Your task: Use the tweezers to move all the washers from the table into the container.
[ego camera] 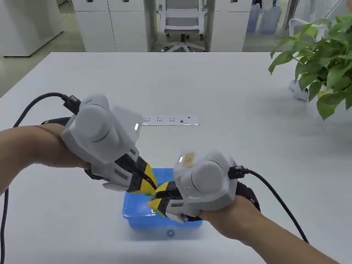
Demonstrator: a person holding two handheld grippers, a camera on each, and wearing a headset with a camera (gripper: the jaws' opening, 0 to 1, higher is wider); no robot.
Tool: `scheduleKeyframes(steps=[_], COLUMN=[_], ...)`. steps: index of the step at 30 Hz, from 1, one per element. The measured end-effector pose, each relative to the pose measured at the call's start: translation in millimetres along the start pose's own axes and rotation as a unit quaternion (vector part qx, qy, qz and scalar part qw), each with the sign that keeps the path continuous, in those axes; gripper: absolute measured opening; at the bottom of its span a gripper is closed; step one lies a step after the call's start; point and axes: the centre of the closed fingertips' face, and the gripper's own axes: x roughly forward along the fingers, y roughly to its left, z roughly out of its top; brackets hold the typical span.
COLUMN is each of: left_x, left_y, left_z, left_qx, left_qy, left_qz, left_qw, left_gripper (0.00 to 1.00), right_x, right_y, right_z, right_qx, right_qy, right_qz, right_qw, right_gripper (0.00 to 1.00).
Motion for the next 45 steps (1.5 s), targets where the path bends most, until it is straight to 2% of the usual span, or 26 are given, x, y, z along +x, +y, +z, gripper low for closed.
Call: scheduleKeyframes(steps=[7, 17, 26, 33, 45], left_x=[1.3, -6.0, -4.5, 4.6, 18.0], left_y=[-8.4, -11.0, -22.6, -32.4, -40.0], left_z=[7.4, 22.3, 29.1, 27.3, 17.8], left_qx=[0.014, 0.026, 0.033, 0.033, 0.027], left_qy=[-0.002, -0.009, -0.011, -0.011, -0.009], left_qz=[-0.002, 0.008, 0.008, 0.001, -0.001], left_qw=[0.9999, 0.9996, 0.9994, 0.9994, 0.9996], left_gripper=[0.05, 0.06, 0.06, 0.06, 0.06], right_x=[-10.1, -26.5, -35.6, -35.0, -27.8], right_y=[6.7, 7.2, 17.4, 25.9, 34.2], right_z=[-2.2, 4.6, 0.9, -8.5, -24.1], right_qx=[-0.001, -0.012, -0.013, -0.008, -0.007], right_qy=[-0.001, -0.005, -0.004, 0.001, 0.013], right_qz=[-0.008, -0.022, -0.028, -0.025, -0.018], right_qw=[1.0000, 0.9997, 0.9995, 0.9997, 0.9997], right_gripper=[0.10, 0.10, 0.11, 0.11, 0.11])
